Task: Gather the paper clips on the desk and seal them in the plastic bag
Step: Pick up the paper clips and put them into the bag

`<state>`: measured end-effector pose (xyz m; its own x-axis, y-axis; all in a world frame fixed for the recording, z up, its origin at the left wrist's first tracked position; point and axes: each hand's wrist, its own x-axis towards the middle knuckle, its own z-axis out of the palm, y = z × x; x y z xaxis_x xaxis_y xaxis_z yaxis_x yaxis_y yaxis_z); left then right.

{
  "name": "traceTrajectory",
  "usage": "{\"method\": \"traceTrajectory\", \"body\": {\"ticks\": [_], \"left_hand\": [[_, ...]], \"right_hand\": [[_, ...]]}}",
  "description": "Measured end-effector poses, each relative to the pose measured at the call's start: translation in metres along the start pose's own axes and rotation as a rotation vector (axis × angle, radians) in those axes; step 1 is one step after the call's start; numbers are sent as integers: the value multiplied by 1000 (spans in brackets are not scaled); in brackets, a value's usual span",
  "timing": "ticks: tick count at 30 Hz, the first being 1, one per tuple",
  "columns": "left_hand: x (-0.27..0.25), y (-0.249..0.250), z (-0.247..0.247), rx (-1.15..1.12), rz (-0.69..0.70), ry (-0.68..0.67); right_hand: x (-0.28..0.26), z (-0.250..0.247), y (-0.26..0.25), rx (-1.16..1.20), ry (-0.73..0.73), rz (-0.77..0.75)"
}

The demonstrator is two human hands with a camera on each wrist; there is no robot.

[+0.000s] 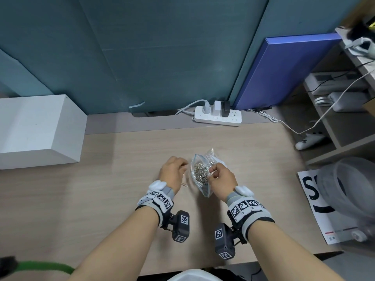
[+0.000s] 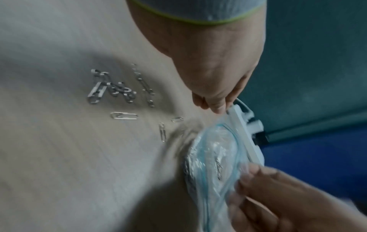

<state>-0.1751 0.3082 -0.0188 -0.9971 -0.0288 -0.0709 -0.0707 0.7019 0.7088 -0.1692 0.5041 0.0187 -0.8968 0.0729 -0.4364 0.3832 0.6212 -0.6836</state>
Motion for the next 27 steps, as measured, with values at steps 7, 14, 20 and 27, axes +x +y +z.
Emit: {"method": "traceTrajectory", "body": {"ticks": [7,14,20,27], "left_hand": [[-19,-35,17,199,-4,-229],[-22,-36,17,310,154,-242],[-26,-63,-19,386,159,-113],[-61,-76,-35,331,45,-255]], "right_hand": [[2,0,7,2,5,20],[1,-1,8,-8,2,27],[-1,-1,5,4,-8,7],[-3,3,-1,22,-38,3]]}}
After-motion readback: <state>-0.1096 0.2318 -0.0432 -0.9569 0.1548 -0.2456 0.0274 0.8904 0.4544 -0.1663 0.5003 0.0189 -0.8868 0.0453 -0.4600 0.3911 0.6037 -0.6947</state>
